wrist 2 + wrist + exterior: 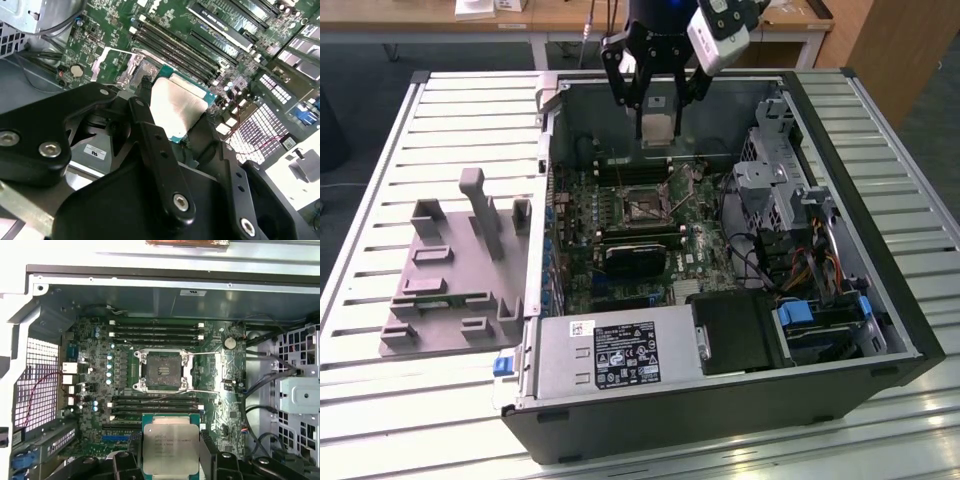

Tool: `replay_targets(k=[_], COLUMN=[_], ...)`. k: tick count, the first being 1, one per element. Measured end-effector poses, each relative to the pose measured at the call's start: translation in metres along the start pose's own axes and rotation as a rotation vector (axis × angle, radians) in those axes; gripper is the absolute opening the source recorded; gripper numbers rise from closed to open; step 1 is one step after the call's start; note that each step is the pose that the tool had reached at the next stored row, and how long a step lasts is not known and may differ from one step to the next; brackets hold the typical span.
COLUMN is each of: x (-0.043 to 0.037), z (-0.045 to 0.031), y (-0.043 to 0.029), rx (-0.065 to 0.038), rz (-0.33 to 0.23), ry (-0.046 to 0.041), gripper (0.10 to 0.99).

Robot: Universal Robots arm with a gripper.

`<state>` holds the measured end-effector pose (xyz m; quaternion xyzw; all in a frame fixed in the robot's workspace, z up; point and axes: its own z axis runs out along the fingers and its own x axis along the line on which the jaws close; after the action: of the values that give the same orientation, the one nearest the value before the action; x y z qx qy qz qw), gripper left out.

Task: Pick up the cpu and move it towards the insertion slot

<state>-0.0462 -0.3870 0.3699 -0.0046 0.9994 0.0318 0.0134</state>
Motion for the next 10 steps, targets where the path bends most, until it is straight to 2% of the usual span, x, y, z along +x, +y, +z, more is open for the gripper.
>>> replay_targets(k=[10], x=[-0.0034], z=[0.0073], y=[0.0099], rx=[0.0], rz=[-0.013], ry=[0.0008], gripper=[0.537])
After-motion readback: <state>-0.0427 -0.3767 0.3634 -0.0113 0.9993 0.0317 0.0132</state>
